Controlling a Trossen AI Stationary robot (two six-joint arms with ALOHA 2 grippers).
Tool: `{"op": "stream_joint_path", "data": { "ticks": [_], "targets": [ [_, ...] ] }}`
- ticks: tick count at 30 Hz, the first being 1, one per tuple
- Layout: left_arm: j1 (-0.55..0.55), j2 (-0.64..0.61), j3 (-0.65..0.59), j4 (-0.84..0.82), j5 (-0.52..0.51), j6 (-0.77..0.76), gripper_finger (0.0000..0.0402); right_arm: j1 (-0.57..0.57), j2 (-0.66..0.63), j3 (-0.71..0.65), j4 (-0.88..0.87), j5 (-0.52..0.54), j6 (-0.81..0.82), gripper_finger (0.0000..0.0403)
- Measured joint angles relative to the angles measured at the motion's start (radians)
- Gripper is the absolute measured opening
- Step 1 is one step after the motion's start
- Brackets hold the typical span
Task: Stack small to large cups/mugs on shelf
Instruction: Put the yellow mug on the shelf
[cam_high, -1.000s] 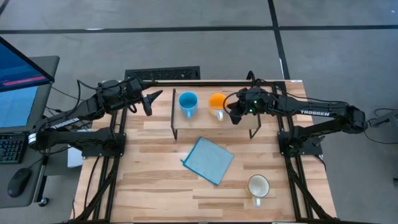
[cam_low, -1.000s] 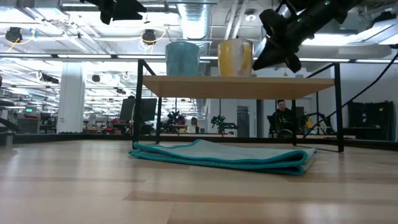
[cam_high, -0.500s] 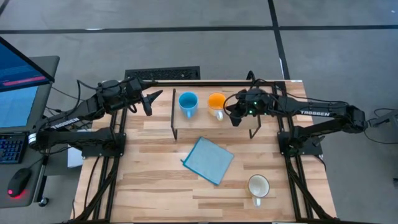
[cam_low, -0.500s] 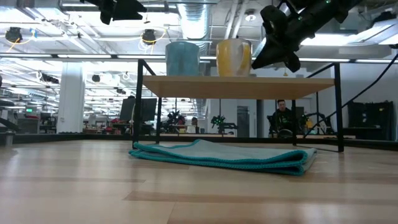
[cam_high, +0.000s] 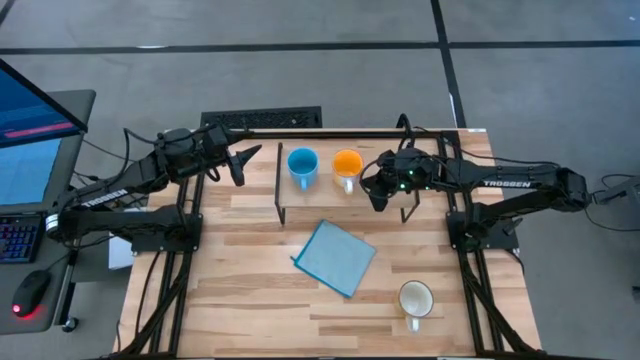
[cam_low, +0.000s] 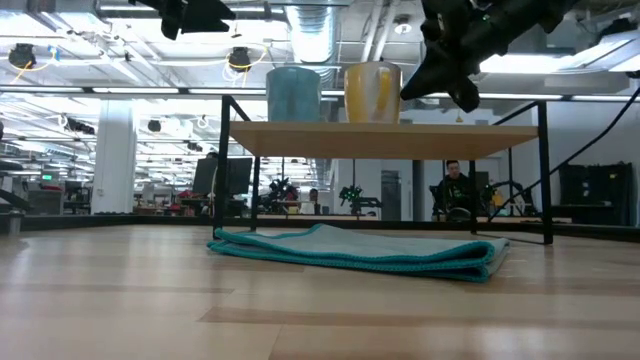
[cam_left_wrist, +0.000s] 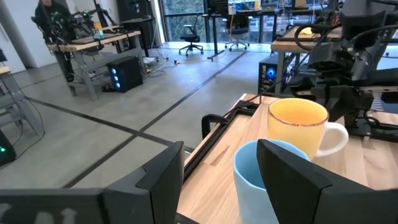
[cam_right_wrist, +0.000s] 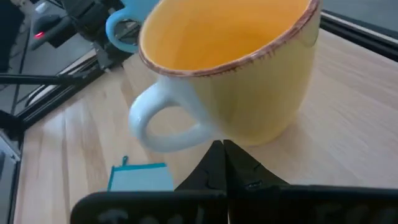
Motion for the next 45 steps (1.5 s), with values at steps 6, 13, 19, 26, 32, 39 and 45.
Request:
{"op": "stream_joint_path", "data": {
  "ticks": [6, 13, 19, 26, 32, 39, 45],
  "targets": [
    [0.0, 0.0, 0.0, -0.022, 0.0, 0.0, 0.0195, 0.001, 0.0, 0.0, 0.0, -0.001, 0.019, 0.0005],
    [0.0, 0.0, 0.0, -0.028, 0.0, -0.015, 0.0195, 0.038, 0.0, 0.0, 0.014, -0.004, 0.032, 0.0005],
    [0.0, 0.0, 0.0, -0.029, 0.0, -0.015, 0.0195, 0.069, 0.0, 0.0, 0.02, -0.004, 0.049, 0.0007],
    [0.0, 0.0, 0.0, -0.029, 0.0, -0.015, 0.0195, 0.071, 0.02, 0.0, 0.072, -0.003, 0.055, 0.0006],
    [0.0, 0.0, 0.0, -0.045, 0.0, -0.015, 0.0195, 0.071, 0.048, -0.002, 0.078, -0.004, 0.055, 0.0006],
    [0.0, 0.0, 0.0, -0.045, 0.0, -0.015, 0.0195, 0.072, 0.053, 0.016, 0.087, -0.027, 0.07, 0.0006],
    [0.0, 0.0, 0.0, -0.057, 0.0, -0.017, 0.0195, 0.072, 0.053, 0.032, 0.087, -0.027, 0.066, 0.0006]
  ]
}}
